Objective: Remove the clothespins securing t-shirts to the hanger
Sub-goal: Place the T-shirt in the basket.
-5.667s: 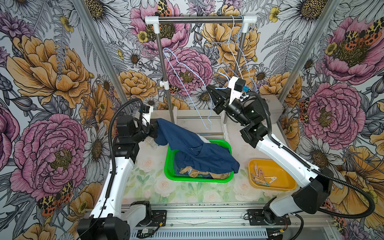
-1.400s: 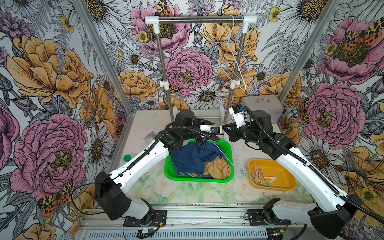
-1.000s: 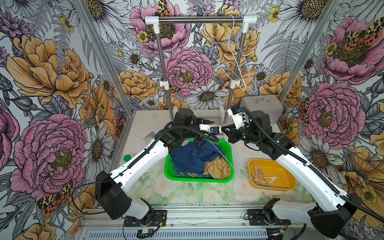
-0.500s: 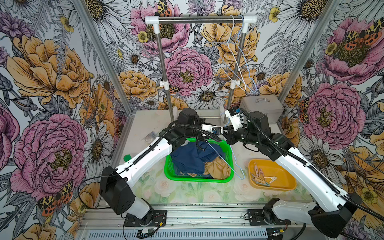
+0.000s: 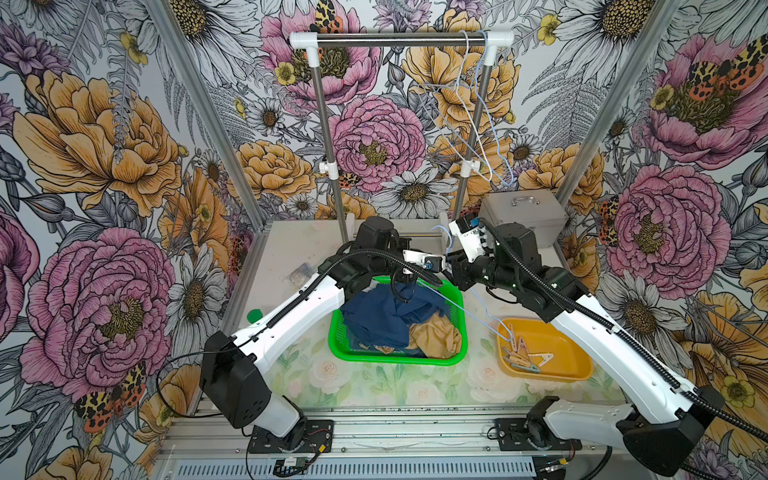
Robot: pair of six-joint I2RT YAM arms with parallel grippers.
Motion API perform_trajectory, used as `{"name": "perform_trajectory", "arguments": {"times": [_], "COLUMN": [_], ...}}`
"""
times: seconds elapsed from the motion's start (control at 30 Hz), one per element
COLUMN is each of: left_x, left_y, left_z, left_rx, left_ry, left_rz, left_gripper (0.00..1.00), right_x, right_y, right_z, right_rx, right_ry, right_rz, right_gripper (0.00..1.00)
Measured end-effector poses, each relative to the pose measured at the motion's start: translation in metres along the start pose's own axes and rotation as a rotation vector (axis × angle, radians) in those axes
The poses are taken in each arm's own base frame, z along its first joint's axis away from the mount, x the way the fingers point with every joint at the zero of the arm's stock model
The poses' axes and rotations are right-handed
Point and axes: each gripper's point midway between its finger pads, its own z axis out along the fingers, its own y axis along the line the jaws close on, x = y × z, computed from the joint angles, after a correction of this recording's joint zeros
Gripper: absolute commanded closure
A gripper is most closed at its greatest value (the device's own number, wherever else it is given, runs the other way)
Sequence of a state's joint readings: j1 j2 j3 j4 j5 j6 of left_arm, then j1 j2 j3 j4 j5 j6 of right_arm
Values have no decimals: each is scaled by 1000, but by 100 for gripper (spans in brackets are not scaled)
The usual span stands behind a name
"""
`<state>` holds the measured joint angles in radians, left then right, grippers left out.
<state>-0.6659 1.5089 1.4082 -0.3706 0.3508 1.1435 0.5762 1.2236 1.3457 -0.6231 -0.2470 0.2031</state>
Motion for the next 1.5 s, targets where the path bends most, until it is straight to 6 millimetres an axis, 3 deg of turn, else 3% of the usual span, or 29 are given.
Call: {"name": "perform_trajectory", "arguments": {"times": [0.17, 0.47, 0.67, 0.83, 1.03, 1.33, 1.4, 1.5], "left_x": [11, 23, 20, 22, 23, 23, 24, 21], "left_y": [5, 14, 16, 16, 15, 16, 16, 17], "left_z": [-6, -18, -20, -21, -21, -22, -22, -23], "left_rx": [3, 6, 10, 12, 15, 14, 13, 14], "left_ry": [-5, -23, -35, -32, -30, -32, -31, -41], "left_rz": [-35, -102, -110, -115, -117, -130, -133, -142], "left_gripper": [93, 93, 93, 93, 94, 93, 89, 73], "right_x": [2, 14, 41, 69, 76, 82, 81, 83], "right_y": [-5, -13, -12, -16, -19, -18, -15, -16], "right_z": [-14, -63, -66, -61, -63, -67, -66, -67], "right_rx": [3, 15, 2, 7, 23, 24, 9, 16], "right_ry": [4, -10, 64, 149, 175, 193, 192, 200], "right_rz": [-2, -16, -11, -1, -14, -46, -56, -51], "right_gripper": [47, 47, 48, 55, 66, 100, 100, 100]}}
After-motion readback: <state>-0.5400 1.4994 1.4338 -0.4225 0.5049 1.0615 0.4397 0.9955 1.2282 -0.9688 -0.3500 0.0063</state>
